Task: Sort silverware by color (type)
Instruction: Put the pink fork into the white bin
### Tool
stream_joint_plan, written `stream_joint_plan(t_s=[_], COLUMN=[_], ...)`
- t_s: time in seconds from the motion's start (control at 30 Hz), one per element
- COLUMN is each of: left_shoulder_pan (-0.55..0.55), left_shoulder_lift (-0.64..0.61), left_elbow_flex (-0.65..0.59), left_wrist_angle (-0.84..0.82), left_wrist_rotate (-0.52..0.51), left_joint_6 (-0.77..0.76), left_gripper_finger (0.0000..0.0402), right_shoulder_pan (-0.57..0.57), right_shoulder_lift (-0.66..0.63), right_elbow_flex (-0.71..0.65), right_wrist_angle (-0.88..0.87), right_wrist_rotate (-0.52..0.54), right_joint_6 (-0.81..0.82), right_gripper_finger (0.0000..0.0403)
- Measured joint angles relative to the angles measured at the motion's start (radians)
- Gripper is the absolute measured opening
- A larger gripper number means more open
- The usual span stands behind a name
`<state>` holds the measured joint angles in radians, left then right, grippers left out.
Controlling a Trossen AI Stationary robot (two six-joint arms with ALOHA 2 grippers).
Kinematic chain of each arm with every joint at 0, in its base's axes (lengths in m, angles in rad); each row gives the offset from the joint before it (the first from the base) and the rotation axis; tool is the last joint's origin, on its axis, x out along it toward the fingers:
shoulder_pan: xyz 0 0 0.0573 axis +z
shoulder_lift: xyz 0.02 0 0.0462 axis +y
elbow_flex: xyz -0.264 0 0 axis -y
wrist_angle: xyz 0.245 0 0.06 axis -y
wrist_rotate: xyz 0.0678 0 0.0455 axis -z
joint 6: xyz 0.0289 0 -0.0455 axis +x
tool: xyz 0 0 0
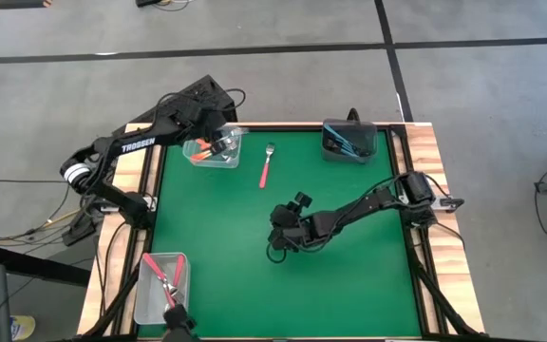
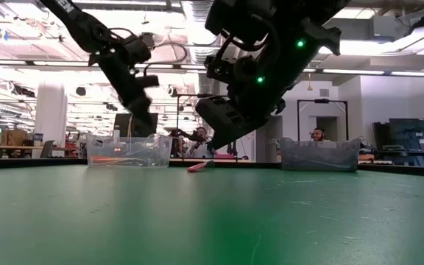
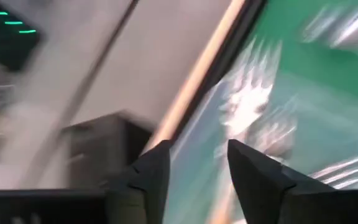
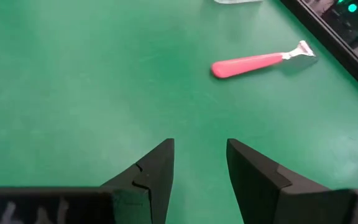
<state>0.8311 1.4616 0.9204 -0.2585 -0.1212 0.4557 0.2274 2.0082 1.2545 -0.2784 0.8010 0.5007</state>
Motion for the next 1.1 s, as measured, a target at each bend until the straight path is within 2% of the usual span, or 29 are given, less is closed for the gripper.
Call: stream_joint_plan(t_s=[0.1,0.17,0.2,0.37,0.5,0.63,0.83,1.1], left_shoulder_pan=[-0.029,-0.073,-0.106,-0.27,-0.337,-0.354,-0.368,-0.382], left_shoulder_lift=[-0.021,-0.018,-0.009,0.091,0.18,0.284,0.422,0.466], left_elbow_flex=[0.0,-0.012,-0.021,-0.016,0.043,0.101,0.143,0.16], left_wrist_angle=[0.038,0.099,0.13,0.256,0.28,0.249,0.244,0.257], left_wrist_rotate=[0.243,0.328,0.316,0.073,-0.038,-0.056,-0.079,-0.049], left_joint_6=[-0.182,-0.27,-0.294,-0.359,-0.455,-0.576,-0.664,-0.633], left_gripper_finger=[0.016,0.0161,0.016,0.0152,0.0152,0.0152,0.0152,0.0151], right_shoulder_pan=[-0.023,-0.037,-0.043,-0.041,-0.03,-0.025,0.002,0.04], right_shoulder_lift=[-0.032,-0.066,-0.088,-0.226,-0.356,-0.459,-0.526,-0.517], right_elbow_flex=[-0.001,0.001,0.002,-0.012,-0.111,-0.241,-0.395,-0.435], right_wrist_angle=[-0.044,-0.082,-0.126,-0.358,-0.387,-0.332,-0.165,-0.108], right_wrist_rotate=[-0.006,-0.002,0.002,0.079,0.084,0.062,0.035,0.035], right_joint_6=[-0.001,0.004,0.022,0.158,0.255,0.332,0.422,0.442], right_gripper_finger=[0.0172,0.0172,0.0171,0.0172,0.0172,0.0171,0.0171,0.0171])
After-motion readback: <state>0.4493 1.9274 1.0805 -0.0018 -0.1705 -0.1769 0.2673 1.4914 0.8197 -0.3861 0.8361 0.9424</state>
